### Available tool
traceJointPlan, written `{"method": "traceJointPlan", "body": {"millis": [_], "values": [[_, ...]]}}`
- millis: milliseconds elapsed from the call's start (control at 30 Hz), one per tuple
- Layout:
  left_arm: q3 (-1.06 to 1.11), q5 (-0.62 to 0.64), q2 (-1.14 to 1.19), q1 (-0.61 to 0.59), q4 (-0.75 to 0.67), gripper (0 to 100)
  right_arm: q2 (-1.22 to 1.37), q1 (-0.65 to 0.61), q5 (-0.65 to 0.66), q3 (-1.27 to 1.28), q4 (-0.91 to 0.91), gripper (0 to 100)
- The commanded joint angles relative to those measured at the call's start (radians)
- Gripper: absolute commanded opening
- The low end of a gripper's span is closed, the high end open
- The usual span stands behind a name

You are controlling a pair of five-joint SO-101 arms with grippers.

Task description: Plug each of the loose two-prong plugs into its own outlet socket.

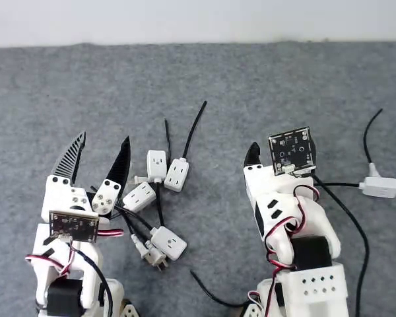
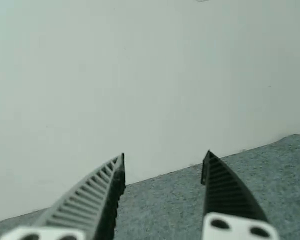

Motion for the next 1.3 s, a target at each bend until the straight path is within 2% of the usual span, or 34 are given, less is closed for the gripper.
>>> {"method": "traceJointPlan", "body": {"millis": [0, 233, 467, 1267], "values": [[-0.047, -0.006, 0.008, -0.003, 0.008, 24, -0.001, -0.004, 0.009, -0.064, -0.012, 34.2], [-0.059, -0.005, 0.006, 0.005, 0.044, 24, -0.001, -0.004, 0.008, -0.064, -0.012, 34.2], [0.050, -0.011, 0.008, 0.005, -0.087, 24, 0.008, -0.004, 0.012, -0.064, -0.016, 34.2], [0.050, -0.011, 0.008, 0.000, -0.089, 24, 0.008, -0.004, 0.012, -0.063, -0.015, 34.2]]}}
